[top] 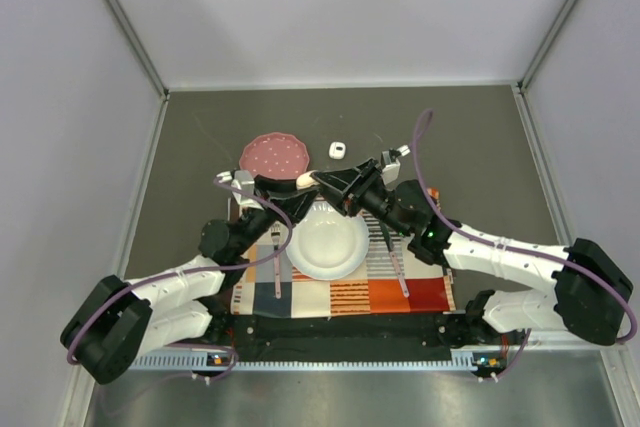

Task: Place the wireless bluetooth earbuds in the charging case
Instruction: Pass from the right arm to the left

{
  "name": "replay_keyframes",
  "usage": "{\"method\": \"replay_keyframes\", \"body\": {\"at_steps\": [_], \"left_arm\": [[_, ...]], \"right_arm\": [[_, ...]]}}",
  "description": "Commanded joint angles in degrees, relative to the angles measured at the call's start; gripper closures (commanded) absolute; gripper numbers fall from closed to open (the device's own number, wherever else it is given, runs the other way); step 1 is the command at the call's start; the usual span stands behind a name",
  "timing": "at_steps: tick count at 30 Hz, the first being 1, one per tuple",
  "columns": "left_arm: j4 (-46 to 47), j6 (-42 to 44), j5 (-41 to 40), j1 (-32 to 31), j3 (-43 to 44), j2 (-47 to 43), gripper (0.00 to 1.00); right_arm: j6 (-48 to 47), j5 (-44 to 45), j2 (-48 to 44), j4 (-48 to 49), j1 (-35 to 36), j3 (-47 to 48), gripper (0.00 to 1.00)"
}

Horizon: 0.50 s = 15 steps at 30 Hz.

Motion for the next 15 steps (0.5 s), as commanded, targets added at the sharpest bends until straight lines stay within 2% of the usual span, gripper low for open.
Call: {"method": "replay_keyframes", "body": {"at_steps": [1, 4, 10, 15], "left_arm": [[13.57, 0.39, 0.31, -0.23, 1.14, 0.14, 0.69], [13.57, 0.47, 0.49, -0.23, 1.23, 0.14, 0.74], [13.31, 1.26, 1.63, -0.23, 1.23, 0.14, 0.98], [13.04, 2.76, 2.51, -0.23, 0.79, -0.3, 1.0]], "right_arm": [[0.35, -0.62, 0.27, 4.37, 1.07, 0.52, 1.0], [0.35, -0.54, 0.45, 4.28, 1.07, 0.61, 1.0], [0.17, -0.27, 1.24, 4.9, 1.42, 0.44, 1.0], [-0.44, -0.1, 1.24, 4.46, 1.42, 0.43, 0.92]]}}
